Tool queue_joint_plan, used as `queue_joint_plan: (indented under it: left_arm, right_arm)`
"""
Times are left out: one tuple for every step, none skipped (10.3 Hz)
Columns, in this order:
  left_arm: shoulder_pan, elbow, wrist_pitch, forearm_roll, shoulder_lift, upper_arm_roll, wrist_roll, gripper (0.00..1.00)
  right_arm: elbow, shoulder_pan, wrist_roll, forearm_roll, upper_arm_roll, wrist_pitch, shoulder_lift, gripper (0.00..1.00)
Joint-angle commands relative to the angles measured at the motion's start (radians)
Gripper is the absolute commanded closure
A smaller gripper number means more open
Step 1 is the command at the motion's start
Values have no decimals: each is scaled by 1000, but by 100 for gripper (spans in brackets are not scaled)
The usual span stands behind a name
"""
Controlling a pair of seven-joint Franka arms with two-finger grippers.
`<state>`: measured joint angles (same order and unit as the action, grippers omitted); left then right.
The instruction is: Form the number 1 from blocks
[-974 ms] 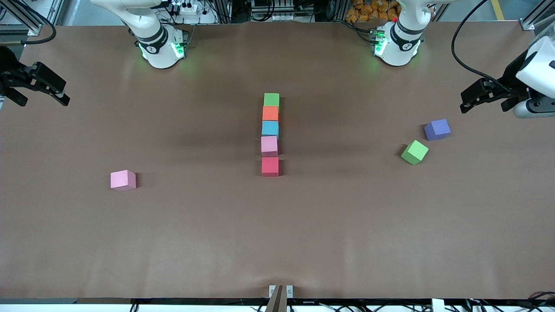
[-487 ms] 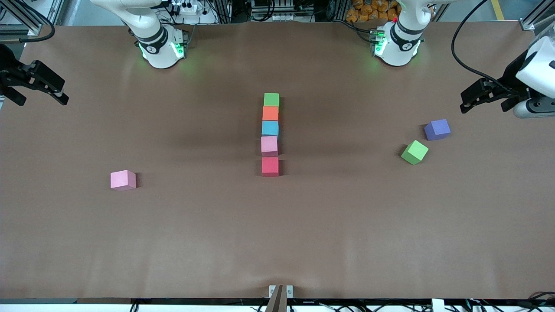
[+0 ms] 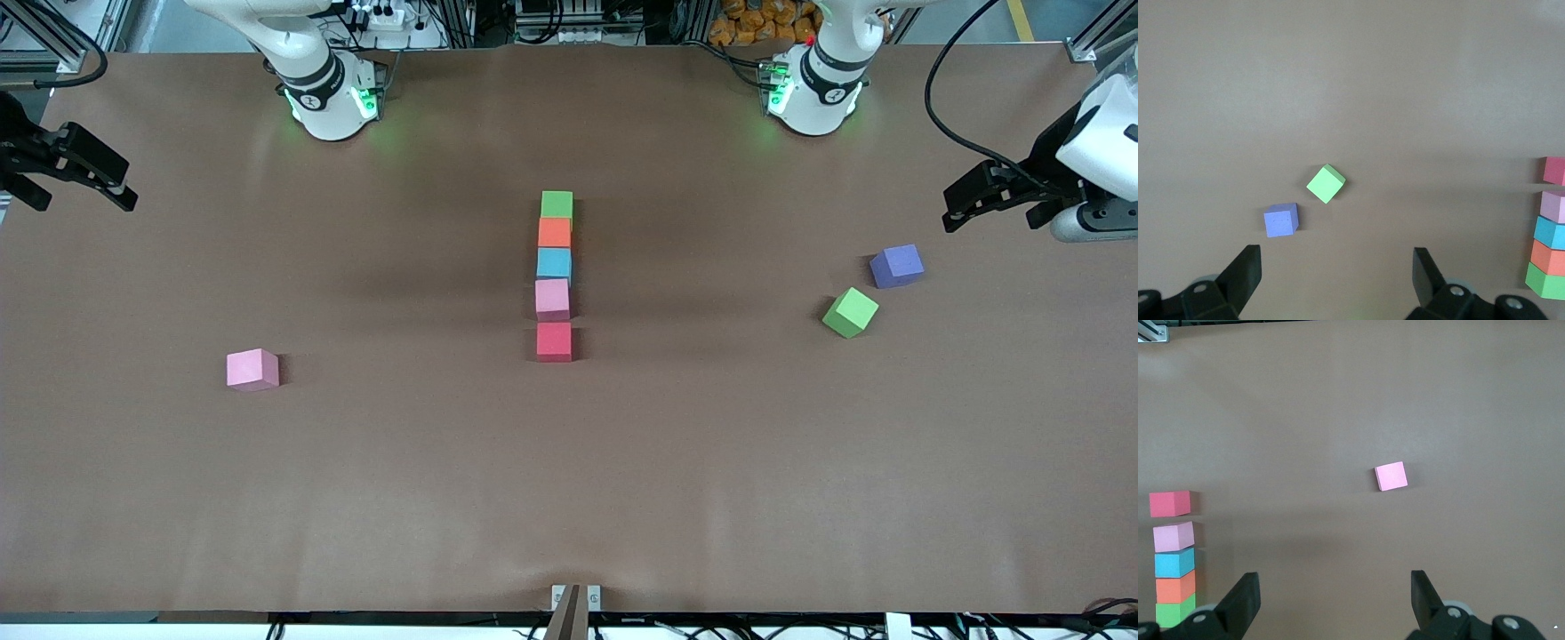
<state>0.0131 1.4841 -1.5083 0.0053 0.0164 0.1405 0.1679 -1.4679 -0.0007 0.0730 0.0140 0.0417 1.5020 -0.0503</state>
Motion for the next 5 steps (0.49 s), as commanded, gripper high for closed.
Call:
queue_joint_plan:
  left_arm:
    - [-4, -11, 14, -14, 2, -1, 12, 0]
    - [-4, -10, 14, -13, 4, -1, 12, 0]
    - [-4, -10, 14, -13, 4, 1, 12, 0]
    - [-4, -10, 13, -13, 4, 1, 12, 0]
    - [-5, -10, 14, -13, 5, -1, 12, 0]
  right_arm:
    - [32, -4, -12, 14, -2, -22, 18, 0]
    - [32, -4, -12, 14, -2, -22, 18, 0]
    - [32, -4, -12, 15, -2, -25, 18, 0]
    - [32, -4, -13, 15, -2, -25, 18, 0]
    - [32, -2, -12, 15, -2, -28, 18, 0]
